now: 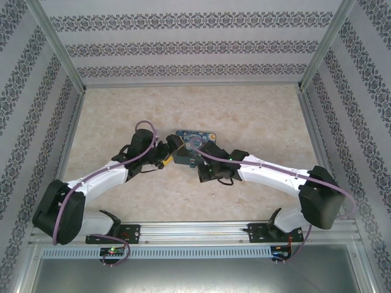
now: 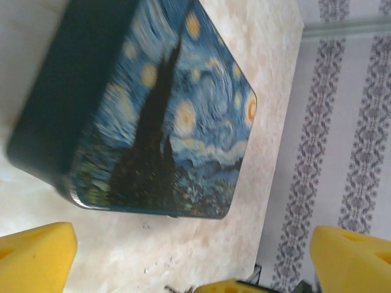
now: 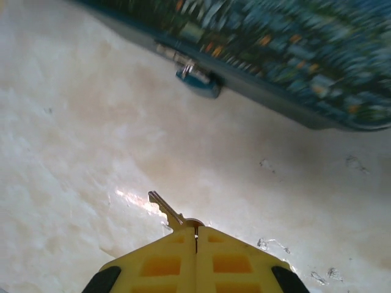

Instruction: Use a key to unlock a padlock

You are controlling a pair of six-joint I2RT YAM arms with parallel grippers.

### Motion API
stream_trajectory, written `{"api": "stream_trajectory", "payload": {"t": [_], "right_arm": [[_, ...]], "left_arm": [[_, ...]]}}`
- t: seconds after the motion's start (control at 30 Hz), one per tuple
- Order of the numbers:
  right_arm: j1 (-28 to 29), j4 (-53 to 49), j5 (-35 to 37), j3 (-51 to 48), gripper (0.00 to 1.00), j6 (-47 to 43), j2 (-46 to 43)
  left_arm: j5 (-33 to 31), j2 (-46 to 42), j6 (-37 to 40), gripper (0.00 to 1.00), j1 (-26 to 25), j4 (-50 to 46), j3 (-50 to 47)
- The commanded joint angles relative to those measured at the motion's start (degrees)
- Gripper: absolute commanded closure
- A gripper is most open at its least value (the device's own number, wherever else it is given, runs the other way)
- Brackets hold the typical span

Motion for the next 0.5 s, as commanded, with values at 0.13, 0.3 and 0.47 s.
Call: {"api": "stream_trajectory", "payload": {"t": [0.13,0.3,0.47], "right_arm": [[-4.7,4.2,-3.8,-1.7,1.0,8.5,-4.4],[-6.9,6.4,-5.6,-3.5,1.0,10.7,-6.1],[-7.6,7.0,-6.1,-4.3,1.0,11.2,-7.1]], "left_arm": [[2.1,4.6,-0.3,0.25,-4.9,11.4,1.5],[1.8,6.9,-1.0,0.41,-6.3,14.3,2.6],[1.9,9.0,-1.0,0.5,-7.9,15.2,4.4]]}}
